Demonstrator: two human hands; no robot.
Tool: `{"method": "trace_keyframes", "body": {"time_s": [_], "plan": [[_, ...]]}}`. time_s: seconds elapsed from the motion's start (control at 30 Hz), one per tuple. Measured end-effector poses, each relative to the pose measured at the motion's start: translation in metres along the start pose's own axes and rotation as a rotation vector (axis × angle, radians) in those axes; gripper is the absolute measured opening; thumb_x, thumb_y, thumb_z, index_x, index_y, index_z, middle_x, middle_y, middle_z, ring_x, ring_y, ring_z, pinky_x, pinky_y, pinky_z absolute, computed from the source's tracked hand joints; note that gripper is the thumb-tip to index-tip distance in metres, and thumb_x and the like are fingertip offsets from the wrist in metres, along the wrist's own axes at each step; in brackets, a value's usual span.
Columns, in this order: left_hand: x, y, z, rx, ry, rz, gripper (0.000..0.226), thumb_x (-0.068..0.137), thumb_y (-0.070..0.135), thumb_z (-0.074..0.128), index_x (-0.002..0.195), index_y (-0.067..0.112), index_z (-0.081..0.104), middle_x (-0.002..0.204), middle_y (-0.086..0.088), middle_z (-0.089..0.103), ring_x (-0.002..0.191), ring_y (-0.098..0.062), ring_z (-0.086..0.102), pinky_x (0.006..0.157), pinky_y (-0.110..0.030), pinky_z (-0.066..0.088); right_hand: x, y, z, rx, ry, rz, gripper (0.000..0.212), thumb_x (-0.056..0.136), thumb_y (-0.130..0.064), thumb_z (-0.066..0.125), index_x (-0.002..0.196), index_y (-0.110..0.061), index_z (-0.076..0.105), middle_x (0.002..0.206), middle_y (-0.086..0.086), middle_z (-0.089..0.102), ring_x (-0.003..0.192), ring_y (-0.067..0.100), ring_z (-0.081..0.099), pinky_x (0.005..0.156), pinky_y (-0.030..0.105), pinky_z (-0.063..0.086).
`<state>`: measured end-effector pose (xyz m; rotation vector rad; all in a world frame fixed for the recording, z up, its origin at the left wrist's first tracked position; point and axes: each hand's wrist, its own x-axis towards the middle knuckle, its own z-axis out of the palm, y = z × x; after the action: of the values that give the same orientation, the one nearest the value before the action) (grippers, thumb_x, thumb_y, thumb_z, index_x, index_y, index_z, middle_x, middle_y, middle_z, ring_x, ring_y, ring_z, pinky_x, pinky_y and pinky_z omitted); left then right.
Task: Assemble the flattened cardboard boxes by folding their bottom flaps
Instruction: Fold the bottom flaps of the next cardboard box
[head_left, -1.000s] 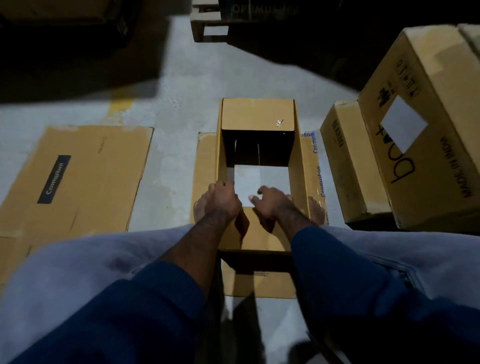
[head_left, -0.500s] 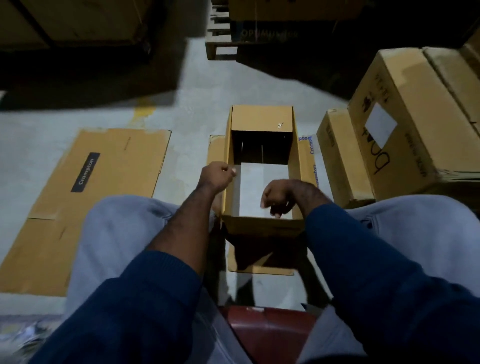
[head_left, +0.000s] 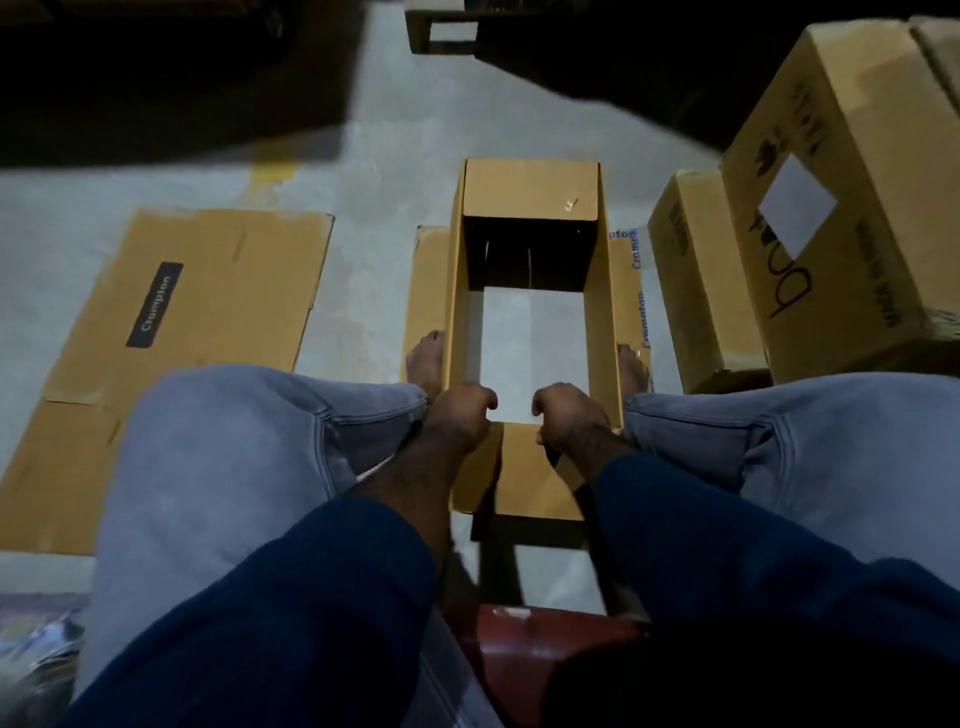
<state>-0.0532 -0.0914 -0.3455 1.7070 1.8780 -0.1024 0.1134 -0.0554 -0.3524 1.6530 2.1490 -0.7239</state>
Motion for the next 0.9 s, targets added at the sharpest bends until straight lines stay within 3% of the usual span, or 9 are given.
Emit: {"method": "trace_keyframes", "body": {"time_s": [0.17,0.37,0.57,0.67,0.8,0.9], "plan": [[0.017,0.003,0.022,0.003,-0.135,-0.003,0.018,0.093,0.014,0.068,0.111,0.014,0.071,0.111,-0.007,0.067,0.102,-0.023,0.063,0.089,-0.036,0.053,0.008,0.003,0.018,0.033,0.029,0.019,0.013,0.089,-0.011,0.071,0.097,-0.022,0.07,0.102,0.003,0.066,0.089,0.021,0.062,0.083,0.038,0.058],[0.027,0.006,0.031,0.016,-0.07,-0.033,0.019,0.087,0.003,0.064,0.085,0.021,0.06,0.101,-0.006,0.065,0.09,-0.023,0.064,0.078,-0.037,0.058,0.014,0.001,0.016,-0.013,0.043,0.003,0.008,0.09,-0.017,0.071,0.097,-0.019,0.07,0.095,0.004,0.066,0.088,0.023,0.063,0.08,0.037,0.057],[0.033,0.004,0.028,-0.05,-0.092,-0.053,0.01,0.088,0.006,0.068,0.091,0.016,0.068,0.097,-0.005,0.066,0.09,-0.022,0.065,0.079,-0.036,0.058,0.018,0.007,0.014,0.056,0.058,-0.02,0.006,0.091,-0.017,0.07,0.09,-0.021,0.066,0.093,0.002,0.064,0.086,0.021,0.06,0.074,0.035,0.052],[0.029,0.001,0.028,-0.076,-0.094,-0.039,0.015,0.088,0.012,0.072,0.086,0.023,0.062,0.098,-0.002,0.063,0.089,-0.018,0.061,0.078,-0.034,0.056,0.014,0.014,0.017,0.035,0.032,-0.055,0.01,0.092,-0.017,0.07,0.098,-0.023,0.065,0.1,0.0,0.062,0.09,0.018,0.058,0.081,0.036,0.054],[0.021,-0.002,0.032,0.018,-0.044,-0.018,0.018,0.089,0.012,0.072,0.104,0.017,0.063,0.106,-0.003,0.059,0.095,-0.019,0.058,0.084,-0.035,0.053,0.008,0.035,0.02,-0.089,0.032,0.014,0.016,0.094,-0.013,0.066,0.109,-0.018,0.066,0.108,0.005,0.063,0.098,0.022,0.061,0.088,0.039,0.056],[0.018,-0.009,0.028,0.026,-0.017,-0.06,0.018,0.089,0.008,0.071,0.103,0.016,0.064,0.108,-0.006,0.063,0.099,-0.023,0.061,0.085,-0.037,0.054,0.006,0.049,0.017,-0.084,0.021,0.092,0.016,0.094,-0.014,0.067,0.109,-0.017,0.065,0.11,0.007,0.064,0.1,0.022,0.063,0.087,0.04,0.058]]}}
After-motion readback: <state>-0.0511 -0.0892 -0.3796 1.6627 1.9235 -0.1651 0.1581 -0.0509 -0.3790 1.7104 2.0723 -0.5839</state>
